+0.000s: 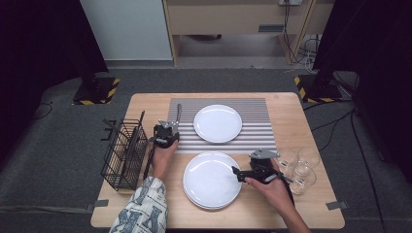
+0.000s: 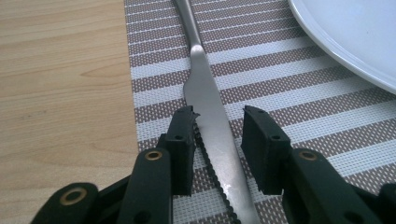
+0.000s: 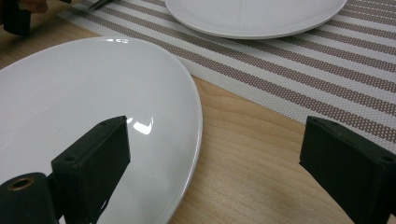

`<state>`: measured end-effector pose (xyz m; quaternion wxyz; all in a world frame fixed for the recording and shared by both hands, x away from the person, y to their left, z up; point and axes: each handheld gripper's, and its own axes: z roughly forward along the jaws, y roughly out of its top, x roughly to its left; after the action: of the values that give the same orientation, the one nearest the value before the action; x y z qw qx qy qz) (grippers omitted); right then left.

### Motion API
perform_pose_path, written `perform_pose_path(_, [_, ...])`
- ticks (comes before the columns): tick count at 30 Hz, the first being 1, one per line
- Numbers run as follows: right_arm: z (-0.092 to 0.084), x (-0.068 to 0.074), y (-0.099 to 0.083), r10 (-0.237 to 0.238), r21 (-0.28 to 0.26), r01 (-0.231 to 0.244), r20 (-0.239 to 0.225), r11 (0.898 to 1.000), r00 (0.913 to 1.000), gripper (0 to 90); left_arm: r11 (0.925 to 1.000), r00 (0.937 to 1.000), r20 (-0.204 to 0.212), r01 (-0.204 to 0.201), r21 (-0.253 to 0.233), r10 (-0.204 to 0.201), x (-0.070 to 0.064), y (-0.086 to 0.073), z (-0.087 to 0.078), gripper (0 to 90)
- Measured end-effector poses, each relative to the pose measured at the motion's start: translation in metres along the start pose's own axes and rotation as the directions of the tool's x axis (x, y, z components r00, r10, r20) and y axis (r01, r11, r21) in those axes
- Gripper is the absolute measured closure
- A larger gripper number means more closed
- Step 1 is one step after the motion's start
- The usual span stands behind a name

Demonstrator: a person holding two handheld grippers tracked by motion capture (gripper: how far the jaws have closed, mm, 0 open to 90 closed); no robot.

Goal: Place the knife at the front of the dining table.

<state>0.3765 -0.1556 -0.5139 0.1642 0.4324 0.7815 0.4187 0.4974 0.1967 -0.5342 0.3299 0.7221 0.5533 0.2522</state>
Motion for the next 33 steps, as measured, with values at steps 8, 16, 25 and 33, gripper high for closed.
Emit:
perform_pose_path(8, [0.001,0.001,-0.001,-0.006,0.005,0.006,-0.001,1.000,1.0000,8.6,1.0000,1.0000,0.008,0.005,-0.004,-0.005,0.000,0.000,0.000,62.2])
perform_pose_path(16, [0.000,0.001,0.000,0.002,-0.003,-0.002,-0.004,1.000,1.0000,8.7,0.9997,0.9999,-0.007,-0.013,-0.021,0.013,0.000,0.001,-0.004,55.6])
perform_pose_path(25, [0.000,0.003,0.001,-0.003,-0.003,0.003,-0.008,1.000,1.0000,8.7,0.9994,0.9999,-0.003,-0.012,-0.033,0.012,-0.002,0.006,-0.014,43.6])
perform_pose_path(33, [-0.001,0.004,0.000,-0.007,-0.005,0.007,-0.005,1.000,1.0000,8.6,0.9997,0.9982,0.060,-0.006,-0.025,0.007,-0.010,0.006,-0.026,33.2])
